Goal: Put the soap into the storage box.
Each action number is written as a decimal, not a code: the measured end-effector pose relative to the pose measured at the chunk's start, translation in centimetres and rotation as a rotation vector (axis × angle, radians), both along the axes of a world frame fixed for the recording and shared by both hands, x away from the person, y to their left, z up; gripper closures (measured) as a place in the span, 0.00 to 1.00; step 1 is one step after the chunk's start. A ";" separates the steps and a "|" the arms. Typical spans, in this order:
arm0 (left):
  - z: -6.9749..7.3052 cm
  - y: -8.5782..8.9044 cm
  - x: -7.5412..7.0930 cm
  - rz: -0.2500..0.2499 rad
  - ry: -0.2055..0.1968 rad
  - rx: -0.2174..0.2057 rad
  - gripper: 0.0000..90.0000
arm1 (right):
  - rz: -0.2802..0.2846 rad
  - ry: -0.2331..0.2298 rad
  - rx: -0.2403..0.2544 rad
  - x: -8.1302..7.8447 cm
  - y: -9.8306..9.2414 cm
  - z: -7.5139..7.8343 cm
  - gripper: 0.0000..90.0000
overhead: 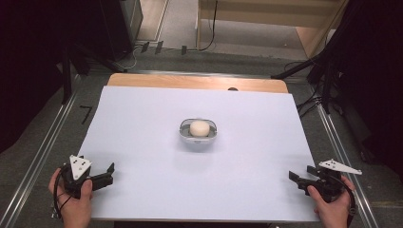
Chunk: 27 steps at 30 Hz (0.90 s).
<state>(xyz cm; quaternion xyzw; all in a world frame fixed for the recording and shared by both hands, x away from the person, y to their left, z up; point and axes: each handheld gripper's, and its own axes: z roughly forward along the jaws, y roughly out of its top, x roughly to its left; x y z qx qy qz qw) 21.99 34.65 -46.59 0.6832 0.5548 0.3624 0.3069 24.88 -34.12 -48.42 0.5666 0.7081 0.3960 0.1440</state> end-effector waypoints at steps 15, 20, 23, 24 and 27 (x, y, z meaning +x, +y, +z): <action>0.0 -0.1 0.0 -0.002 0.000 0.005 0.00 | -0.006 -0.018 0.011 0.2 0.0 -0.5 0.15; 0.0 -0.1 0.0 0.000 0.002 0.009 0.00 | -0.016 -0.045 0.026 0.0 -0.1 -0.4 0.15; 0.0 -0.1 0.0 0.000 0.003 0.007 0.00 | -0.018 -0.061 0.023 0.0 -0.1 -0.4 0.15; 0.0 -0.1 0.1 0.001 0.003 0.007 0.00 | -0.022 -0.065 0.021 -0.1 -0.1 -0.4 0.15; 0.0 -0.1 0.1 0.001 0.004 0.007 0.00 | -0.026 -0.067 0.019 -0.1 0.0 -0.4 0.15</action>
